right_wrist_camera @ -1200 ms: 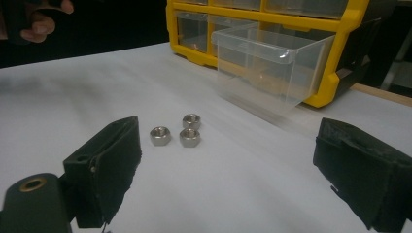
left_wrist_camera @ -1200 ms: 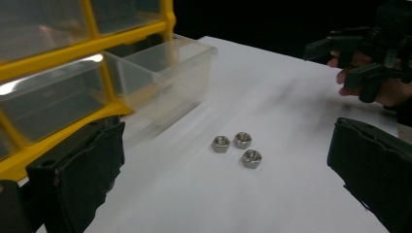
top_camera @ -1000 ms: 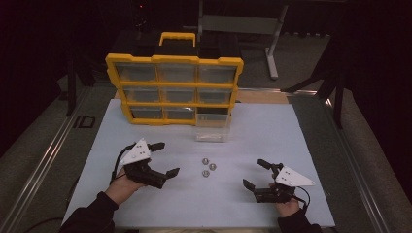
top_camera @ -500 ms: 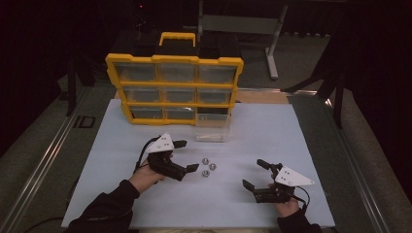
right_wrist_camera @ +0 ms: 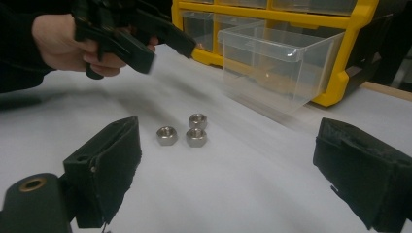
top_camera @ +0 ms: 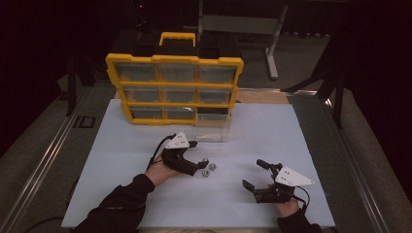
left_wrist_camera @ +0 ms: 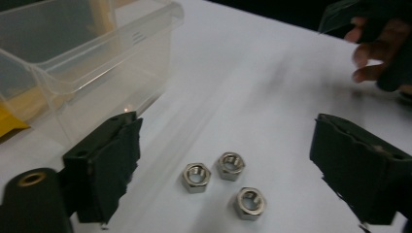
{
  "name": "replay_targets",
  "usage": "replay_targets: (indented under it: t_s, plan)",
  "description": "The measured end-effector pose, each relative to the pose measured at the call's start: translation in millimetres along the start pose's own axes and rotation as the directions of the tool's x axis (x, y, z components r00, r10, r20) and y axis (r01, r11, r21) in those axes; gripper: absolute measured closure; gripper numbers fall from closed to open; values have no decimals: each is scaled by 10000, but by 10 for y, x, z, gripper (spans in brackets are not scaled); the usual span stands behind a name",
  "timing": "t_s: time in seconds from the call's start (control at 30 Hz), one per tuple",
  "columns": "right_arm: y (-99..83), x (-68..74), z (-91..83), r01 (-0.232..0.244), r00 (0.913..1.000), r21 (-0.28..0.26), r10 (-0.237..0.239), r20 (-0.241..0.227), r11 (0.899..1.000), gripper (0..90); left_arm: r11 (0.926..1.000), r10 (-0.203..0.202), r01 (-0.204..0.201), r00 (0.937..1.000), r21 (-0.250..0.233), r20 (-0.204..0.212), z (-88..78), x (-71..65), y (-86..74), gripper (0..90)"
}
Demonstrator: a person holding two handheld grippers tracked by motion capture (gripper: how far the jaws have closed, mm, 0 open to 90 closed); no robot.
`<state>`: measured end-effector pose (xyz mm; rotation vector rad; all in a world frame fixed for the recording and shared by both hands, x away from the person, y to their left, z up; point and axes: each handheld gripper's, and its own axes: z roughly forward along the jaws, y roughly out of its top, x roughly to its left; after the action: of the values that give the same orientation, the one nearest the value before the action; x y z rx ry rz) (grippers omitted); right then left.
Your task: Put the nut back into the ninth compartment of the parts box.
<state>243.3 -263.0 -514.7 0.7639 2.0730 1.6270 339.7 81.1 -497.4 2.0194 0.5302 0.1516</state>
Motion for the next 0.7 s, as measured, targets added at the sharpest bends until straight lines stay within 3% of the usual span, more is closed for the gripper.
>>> replay_targets:
  t_s: [0.23,0.5,0.7]
  plan:
    - [0,-1,0,-33,10000,-3,33,-18,10000,103,9978,328,-318,9993,579,-151,144,41,-4,206]
    - [0,-2,-3,-33,10000,-13,33,-52,10000,102,9935,325,-316,9994,1091,-67,280,85,-60,328]
    - [-1,0,-1,-44,10000,12,45,-81,10000,103,9882,444,-452,9990,1463,87,355,100,-96,465]
